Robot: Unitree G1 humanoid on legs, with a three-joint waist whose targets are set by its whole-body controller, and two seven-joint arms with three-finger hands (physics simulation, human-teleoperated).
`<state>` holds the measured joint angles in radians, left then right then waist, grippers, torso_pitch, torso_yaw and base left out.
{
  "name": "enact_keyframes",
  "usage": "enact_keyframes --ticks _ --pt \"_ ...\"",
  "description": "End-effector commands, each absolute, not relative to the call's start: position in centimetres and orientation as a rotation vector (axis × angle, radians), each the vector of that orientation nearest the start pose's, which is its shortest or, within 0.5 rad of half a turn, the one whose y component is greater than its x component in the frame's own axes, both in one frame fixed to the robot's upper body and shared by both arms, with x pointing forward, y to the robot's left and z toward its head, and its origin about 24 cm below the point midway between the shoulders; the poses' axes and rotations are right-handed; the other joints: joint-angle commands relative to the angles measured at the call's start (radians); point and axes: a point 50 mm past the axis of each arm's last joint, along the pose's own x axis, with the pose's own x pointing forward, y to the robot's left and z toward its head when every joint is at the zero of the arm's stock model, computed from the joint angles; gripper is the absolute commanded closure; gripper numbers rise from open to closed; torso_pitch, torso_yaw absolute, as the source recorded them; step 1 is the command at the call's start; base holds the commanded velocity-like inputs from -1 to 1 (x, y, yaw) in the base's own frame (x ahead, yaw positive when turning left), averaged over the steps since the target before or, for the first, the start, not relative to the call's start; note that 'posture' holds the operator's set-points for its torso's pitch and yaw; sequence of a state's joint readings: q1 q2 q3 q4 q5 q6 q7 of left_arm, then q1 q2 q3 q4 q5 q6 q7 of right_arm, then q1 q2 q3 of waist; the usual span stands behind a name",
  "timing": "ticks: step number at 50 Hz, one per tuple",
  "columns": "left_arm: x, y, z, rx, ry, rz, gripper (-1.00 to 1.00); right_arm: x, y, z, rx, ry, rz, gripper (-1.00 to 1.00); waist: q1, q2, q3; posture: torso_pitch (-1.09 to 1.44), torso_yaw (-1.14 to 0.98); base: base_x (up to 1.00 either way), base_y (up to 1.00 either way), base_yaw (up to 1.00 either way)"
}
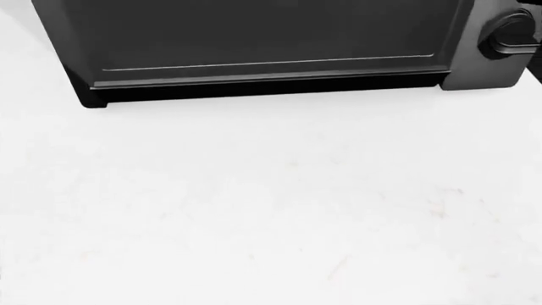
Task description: Close the toaster oven door.
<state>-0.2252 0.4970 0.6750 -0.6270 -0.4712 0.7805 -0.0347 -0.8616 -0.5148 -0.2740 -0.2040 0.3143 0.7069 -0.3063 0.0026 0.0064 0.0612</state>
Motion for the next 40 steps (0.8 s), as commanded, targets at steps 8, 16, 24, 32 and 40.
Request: enact_keyframes --ticks 8,16,24,32,40 --pt "20.2 27.9 24.4 0.091 -0.356 0.25 -1.0 30.5 -24.1 34.0 -0.034 -0.539 -0.408 -1.0 -0.001 0.004 -0.018 0.0 0.0 0.0 0.0 0.0" --pt "19.5 26.2 23.5 0.088 -0.338 0.211 -1.0 30.7 -24.2 34.5 -0.038 -0.548 -0.413 -1.0 0.0 0.004 -0.018 0.0 0.0 0.0 0.0 0.0" --pt "18.8 25.4 24.2 0.073 -0.35 0.193 -1.0 31.1 -24.3 34.9 -0.04 -0.557 -0.414 -1.0 -0.001 0.002 -0.017 0.0 0.0 0.0 0.0 0.0" --pt "17.6 24.3 24.5 0.065 -0.363 0.179 -1.0 31.2 -24.5 35.0 -0.043 -0.559 -0.419 -1.0 0.0 0.004 -0.015 0.0 0.0 0.0 0.0 0.0" --pt "17.1 23.7 24.4 0.069 -0.358 0.164 -1.0 31.2 -24.6 35.1 -0.043 -0.564 -0.423 -1.0 0.001 0.005 -0.016 0.0 0.0 0.0 0.0 0.0"
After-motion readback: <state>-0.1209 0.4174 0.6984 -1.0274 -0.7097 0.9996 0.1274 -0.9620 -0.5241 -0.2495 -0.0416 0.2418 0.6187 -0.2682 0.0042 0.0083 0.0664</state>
